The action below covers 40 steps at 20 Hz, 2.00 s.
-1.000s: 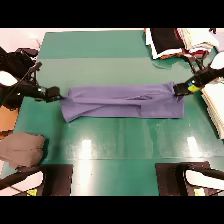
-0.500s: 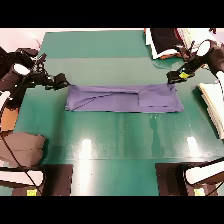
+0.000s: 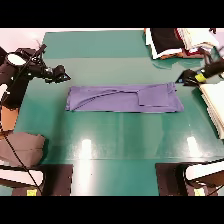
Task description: Fold the shirts.
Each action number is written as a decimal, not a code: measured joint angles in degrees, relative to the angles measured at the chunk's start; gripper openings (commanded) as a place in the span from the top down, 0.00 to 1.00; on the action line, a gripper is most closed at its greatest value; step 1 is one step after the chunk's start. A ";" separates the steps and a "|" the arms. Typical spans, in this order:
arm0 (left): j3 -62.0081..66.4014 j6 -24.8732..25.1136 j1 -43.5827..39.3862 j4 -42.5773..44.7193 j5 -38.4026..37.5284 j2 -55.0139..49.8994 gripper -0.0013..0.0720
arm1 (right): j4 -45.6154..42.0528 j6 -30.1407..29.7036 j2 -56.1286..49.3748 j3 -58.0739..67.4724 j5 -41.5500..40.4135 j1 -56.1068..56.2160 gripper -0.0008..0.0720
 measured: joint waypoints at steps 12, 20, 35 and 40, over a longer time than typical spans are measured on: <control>0.85 -3.69 -18.38 0.22 6.08 -0.55 0.95 | 10.84 -6.78 -7.17 -13.07 -1.84 -5.90 0.51; 4.35 -6.71 -27.93 0.52 14.21 -8.55 0.95 | 10.21 -11.26 -2.47 -13.40 -7.02 -1.77 0.97; 21.84 -8.41 -34.80 3.80 10.78 -27.23 0.95 | 16.26 -2.51 7.69 10.47 0.59 18.29 0.97; 23.43 -8.61 -34.69 5.42 8.55 -27.39 0.95 | 16.37 -1.03 7.72 13.38 -1.75 24.92 0.97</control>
